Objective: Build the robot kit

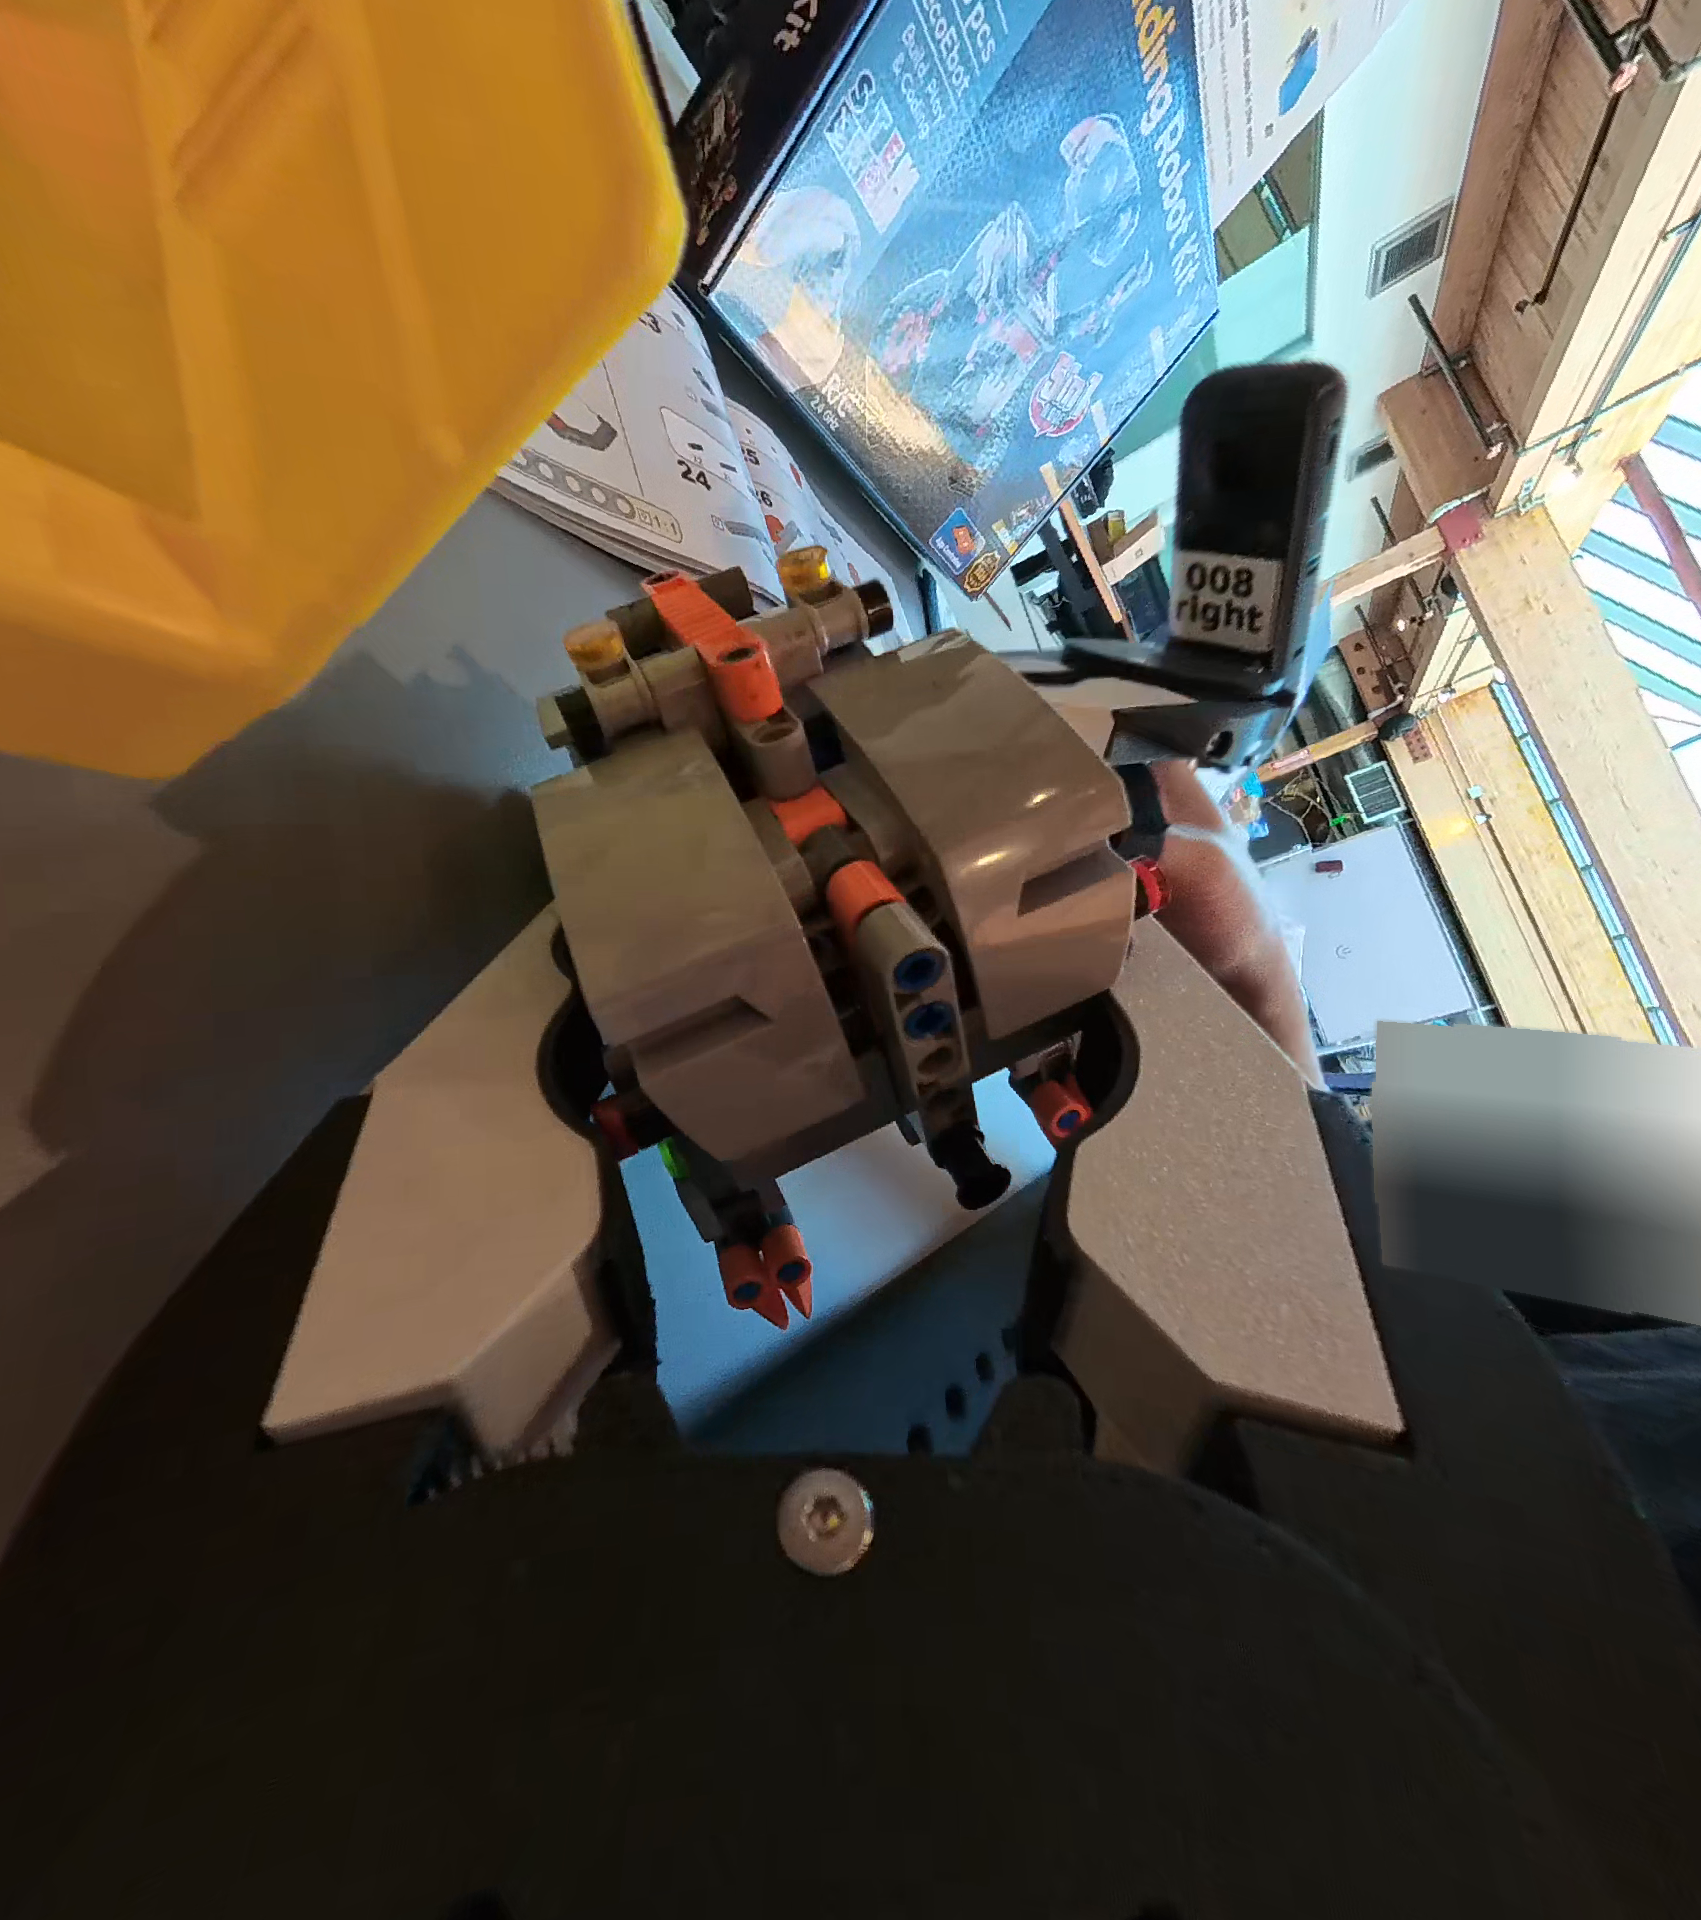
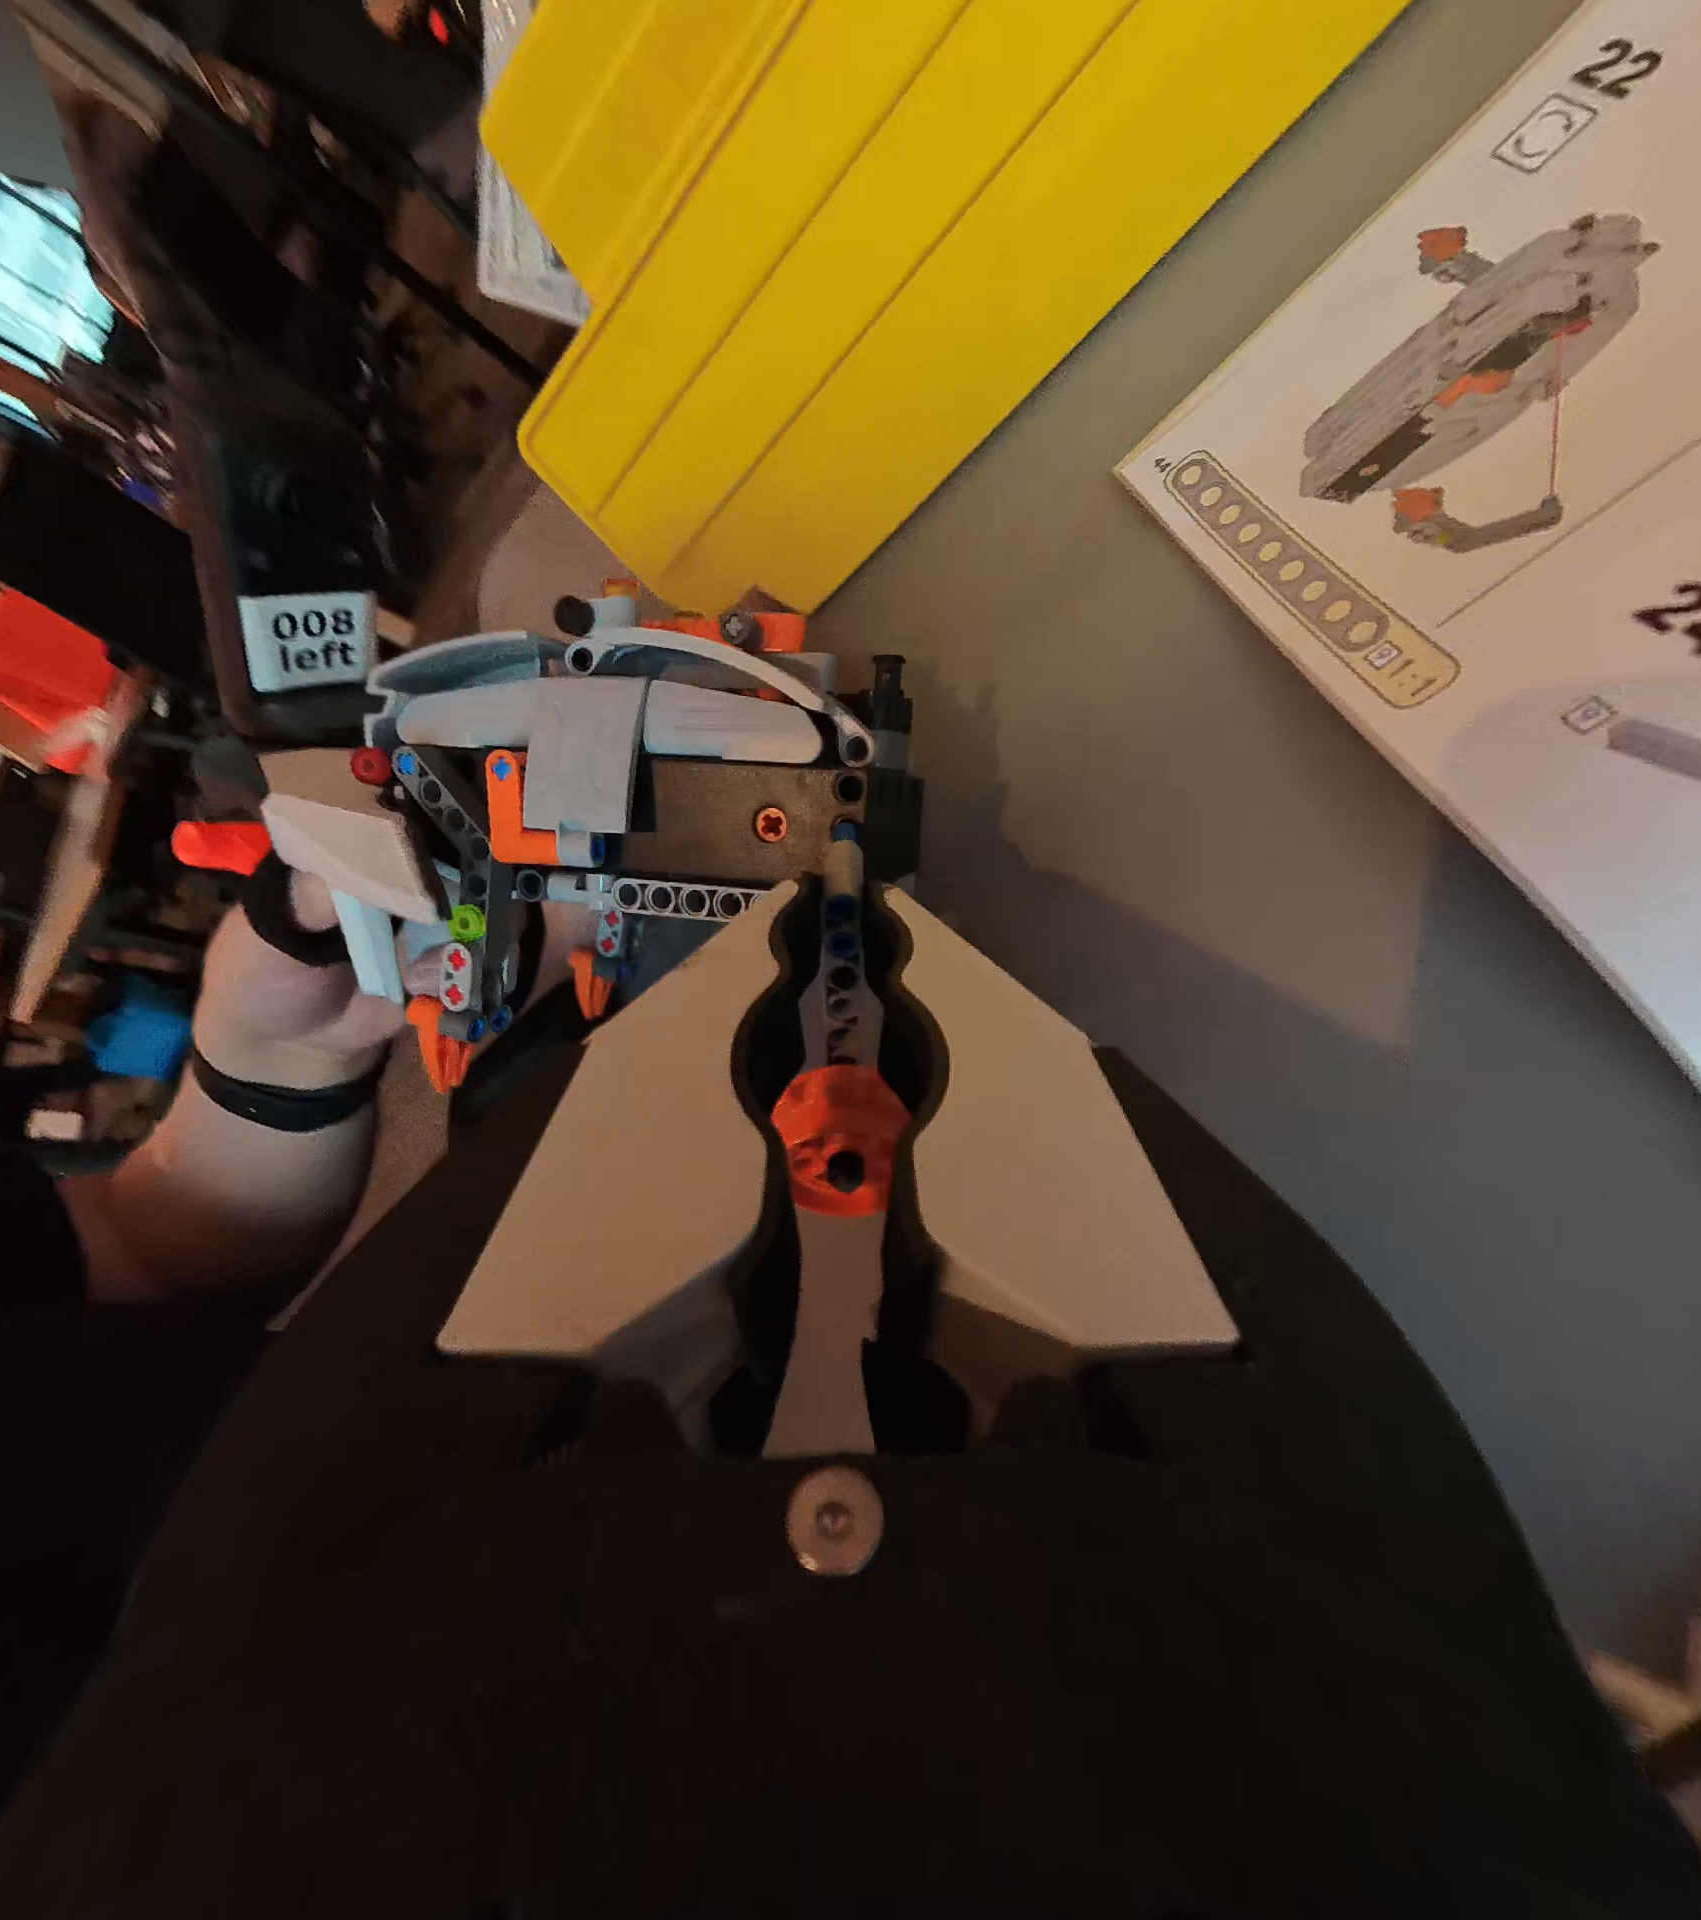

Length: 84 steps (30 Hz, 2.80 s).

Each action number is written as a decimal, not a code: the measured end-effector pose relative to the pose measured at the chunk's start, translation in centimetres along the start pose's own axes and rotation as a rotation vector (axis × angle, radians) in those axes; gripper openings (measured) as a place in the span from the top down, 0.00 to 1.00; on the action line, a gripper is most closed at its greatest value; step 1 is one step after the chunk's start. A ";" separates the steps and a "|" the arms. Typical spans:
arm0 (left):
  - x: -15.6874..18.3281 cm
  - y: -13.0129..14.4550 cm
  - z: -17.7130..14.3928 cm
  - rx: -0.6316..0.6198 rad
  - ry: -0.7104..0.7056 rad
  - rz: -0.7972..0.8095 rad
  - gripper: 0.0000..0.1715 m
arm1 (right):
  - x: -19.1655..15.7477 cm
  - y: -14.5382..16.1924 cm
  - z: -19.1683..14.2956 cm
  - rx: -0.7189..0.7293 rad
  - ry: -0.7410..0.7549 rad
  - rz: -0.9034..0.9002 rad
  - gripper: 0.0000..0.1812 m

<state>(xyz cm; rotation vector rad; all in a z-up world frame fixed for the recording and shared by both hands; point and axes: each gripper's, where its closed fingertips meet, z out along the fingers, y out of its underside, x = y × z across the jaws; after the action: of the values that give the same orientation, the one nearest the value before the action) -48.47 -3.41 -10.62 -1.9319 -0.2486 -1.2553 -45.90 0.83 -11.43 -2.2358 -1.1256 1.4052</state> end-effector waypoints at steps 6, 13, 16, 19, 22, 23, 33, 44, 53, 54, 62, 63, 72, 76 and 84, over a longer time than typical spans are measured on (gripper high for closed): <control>-0.1 0.1 -0.2 0.010 0.013 -0.026 0.46 | -0.1 0.0 0.3 -0.156 0.106 -0.183 0.96; -0.2 0.3 -0.4 0.016 0.004 -0.021 0.46 | -0.2 -0.1 0.5 -0.295 0.166 -0.299 0.97; -0.2 0.4 -0.4 0.008 -0.003 -0.010 0.46 | -0.2 0.0 0.5 -0.355 0.192 -0.349 0.97; -0.2 0.6 -0.4 -0.004 -0.006 0.000 0.46 | -0.1 0.0 0.5 -0.419 0.213 -0.381 0.96; -0.2 1.1 -0.4 -0.025 -0.005 -0.017 0.46 | 0.0 -0.4 0.7 -0.431 0.216 -0.392 0.96; -0.3 1.3 -0.3 -0.032 -0.001 -0.027 0.46 | 0.0 -0.5 0.9 -0.425 0.216 -0.402 0.96; -0.4 1.2 -0.8 -0.082 -0.014 -0.048 0.46 | -0.1 -0.7 1.3 -0.487 0.226 -0.504 0.97; -0.6 1.4 -0.7 -0.081 -0.063 0.031 0.47 | 0.0 -1.1 2.0 -0.455 0.188 -0.483 0.97; -0.6 1.4 -0.6 -0.090 -0.078 0.052 0.47 | 0.0 -1.0 1.9 -0.428 0.170 -0.589 0.97; -0.6 1.5 -0.6 -0.094 -0.082 0.057 0.47 | 0.0 -1.0 1.9 -0.420 0.160 -0.597 0.97; -0.5 1.6 -0.5 -0.108 -0.096 0.075 0.47 | 0.1 -0.7 1.6 -0.298 0.080 -0.577 0.96; -0.5 1.6 -0.5 -0.107 -0.096 0.074 0.47 | 0.1 -0.7 1.6 -0.283 0.074 -0.576 0.95; -0.5 1.6 -0.5 -0.098 -0.095 0.064 0.47 | 0.0 -0.8 1.0 -0.176 0.035 -0.523 0.92; -0.4 1.6 -0.4 -0.100 -0.098 0.067 0.47 | 0.2 -0.8 1.1 -0.162 0.037 -0.470 0.92; -0.4 1.6 -0.4 -0.097 -0.104 0.065 0.47 | 1.2 -0.6 1.2 -0.127 0.189 -0.569 0.92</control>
<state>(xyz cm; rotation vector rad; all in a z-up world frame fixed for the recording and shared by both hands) -48.05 -4.66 -11.76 -2.0746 -0.1785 -1.1449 -46.95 1.88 -12.42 -1.8503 -1.6433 0.8932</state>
